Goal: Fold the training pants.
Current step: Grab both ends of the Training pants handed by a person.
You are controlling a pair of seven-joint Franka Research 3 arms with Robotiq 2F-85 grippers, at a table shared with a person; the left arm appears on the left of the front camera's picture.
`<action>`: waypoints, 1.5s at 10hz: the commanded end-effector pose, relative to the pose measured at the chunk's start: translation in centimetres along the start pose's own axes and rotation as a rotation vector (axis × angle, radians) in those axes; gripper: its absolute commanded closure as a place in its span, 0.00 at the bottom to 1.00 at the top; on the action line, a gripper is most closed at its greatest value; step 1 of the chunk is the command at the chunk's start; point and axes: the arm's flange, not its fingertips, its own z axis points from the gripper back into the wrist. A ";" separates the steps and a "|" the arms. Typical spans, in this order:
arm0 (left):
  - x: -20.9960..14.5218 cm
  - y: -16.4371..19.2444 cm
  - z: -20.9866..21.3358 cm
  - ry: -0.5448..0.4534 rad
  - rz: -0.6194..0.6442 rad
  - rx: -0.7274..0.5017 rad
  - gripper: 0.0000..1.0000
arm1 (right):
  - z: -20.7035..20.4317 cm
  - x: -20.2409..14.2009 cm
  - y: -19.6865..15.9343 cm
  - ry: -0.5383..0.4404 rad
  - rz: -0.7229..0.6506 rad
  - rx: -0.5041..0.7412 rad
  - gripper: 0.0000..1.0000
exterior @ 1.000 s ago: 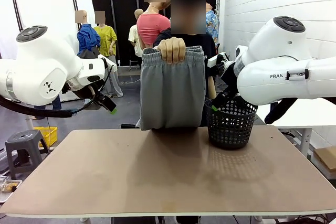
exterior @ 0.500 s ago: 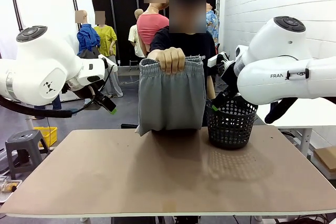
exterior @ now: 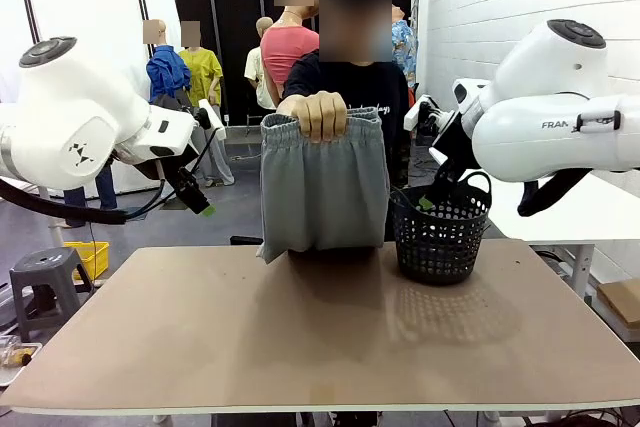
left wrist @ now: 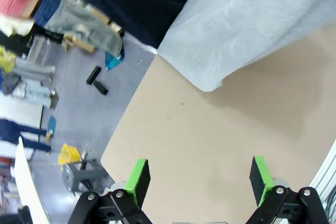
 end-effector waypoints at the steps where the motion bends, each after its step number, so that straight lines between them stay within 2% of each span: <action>1: -0.4 1.5 -0.4 -0.015 -0.196 -0.073 0.00 | 0.0 -0.4 -1.1 0.024 0.181 0.024 0.00; 2: -0.3 1.9 -0.8 -0.016 -0.278 -0.105 0.00 | -0.2 -0.7 -1.2 0.026 0.257 0.040 0.00; 3: -0.6 2.3 -1.4 0.028 -0.381 -0.117 0.00 | -0.8 -1.0 -1.3 0.046 0.338 0.071 0.00; 5: -1.1 2.3 -2.3 0.035 -0.476 -0.220 0.00 | -1.4 -1.1 -1.2 0.067 0.365 0.066 0.00; 6: -0.9 2.5 -2.1 0.040 -0.425 -0.207 0.00 | -1.1 -1.1 -1.0 0.078 0.336 0.006 0.00; 7: -1.2 1.3 -2.5 0.038 -0.423 -0.171 0.00 | -1.2 -1.2 -0.5 0.050 0.344 0.078 0.00; 9: -1.2 1.3 -2.5 0.038 -0.423 -0.171 0.00 | -1.2 -1.2 -0.5 0.050 0.344 0.078 0.00; 10: -1.1 1.5 -2.5 0.048 -0.438 -0.186 0.00 | -1.1 -1.3 -0.7 0.057 0.344 0.065 0.00; 11: -1.6 1.8 -3.6 0.034 -0.478 -0.185 0.00 | -2.1 -1.4 -1.1 0.017 0.355 -0.002 0.00; 12: -2.2 2.1 -5.3 0.032 -0.568 -0.232 0.00 | -4.0 -1.5 -1.6 -0.052 0.372 0.022 0.00; 13: -2.5 2.3 -6.6 0.018 -0.590 -0.253 0.00 | -5.4 -1.8 -1.9 -0.063 0.376 0.066 0.00; 15: -3.0 2.7 -8.2 0.060 -0.595 -0.285 0.00 | -7.3 -2.2 -2.3 -0.045 0.372 0.105 0.00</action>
